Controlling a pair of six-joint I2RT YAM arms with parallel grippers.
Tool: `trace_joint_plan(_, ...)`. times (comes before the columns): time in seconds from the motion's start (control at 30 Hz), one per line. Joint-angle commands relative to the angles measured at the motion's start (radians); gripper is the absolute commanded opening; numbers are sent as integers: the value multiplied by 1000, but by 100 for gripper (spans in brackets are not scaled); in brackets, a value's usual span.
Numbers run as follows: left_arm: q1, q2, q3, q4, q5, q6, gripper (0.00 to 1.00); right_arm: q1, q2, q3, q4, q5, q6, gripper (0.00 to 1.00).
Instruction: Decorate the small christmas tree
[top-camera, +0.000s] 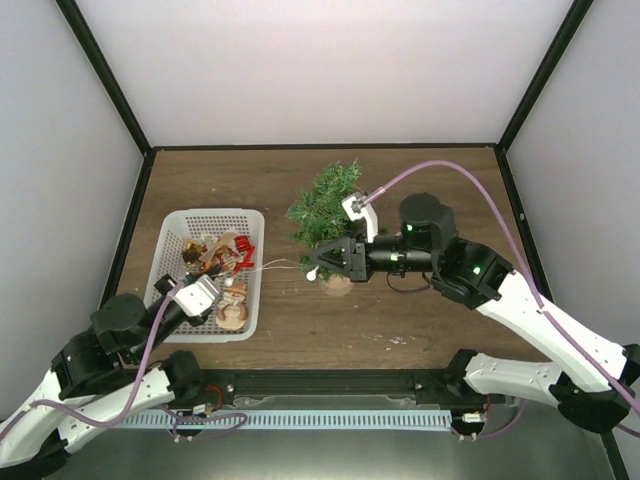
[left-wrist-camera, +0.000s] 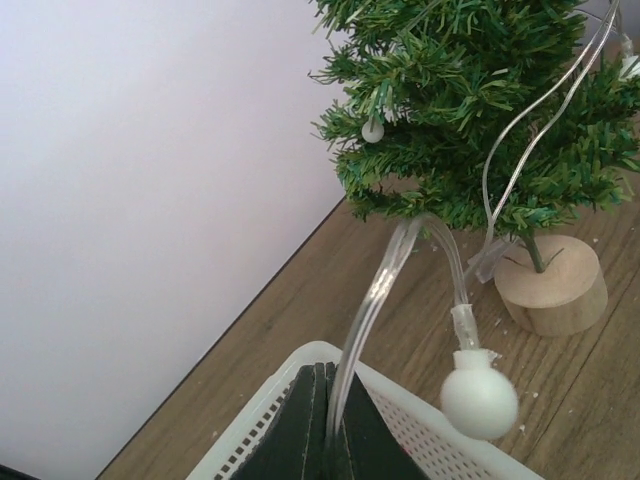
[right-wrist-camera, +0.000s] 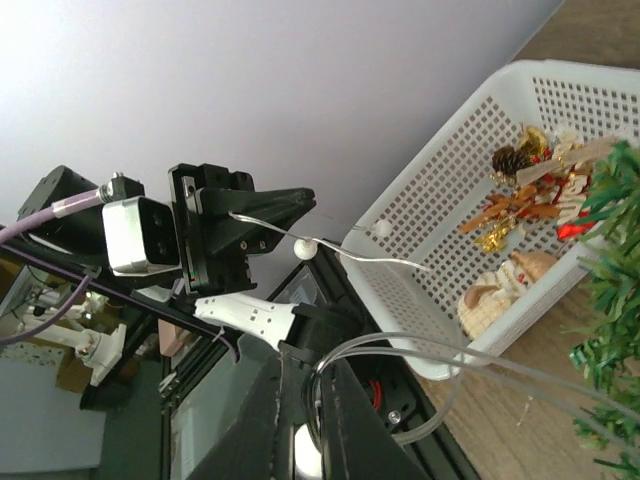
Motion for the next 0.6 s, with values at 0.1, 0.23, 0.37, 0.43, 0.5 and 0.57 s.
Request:
trace_joint_plan(0.1,12,-22,3,24,-53,17,0,25,11,52,28,69,-11,16)
trace_joint_plan(0.23,17,-29,-13,57,-77,36,0,25,29,105,-5,100,-26,20)
trace_joint_plan(0.37,20,-43,-36,84,-98,50,0,25,64,140,-13,94,-35,31)
trace_joint_plan(0.43,32,-53,-46,94,-102,49,0,25,84,156,-9,91,-38,41)
trace_joint_plan(0.5,46,-61,-54,93,-99,40,0,25,105,171,-1,99,-40,46)
trace_joint_plan(0.57,58,-68,-61,98,-97,31,0,25,123,185,2,114,-44,48)
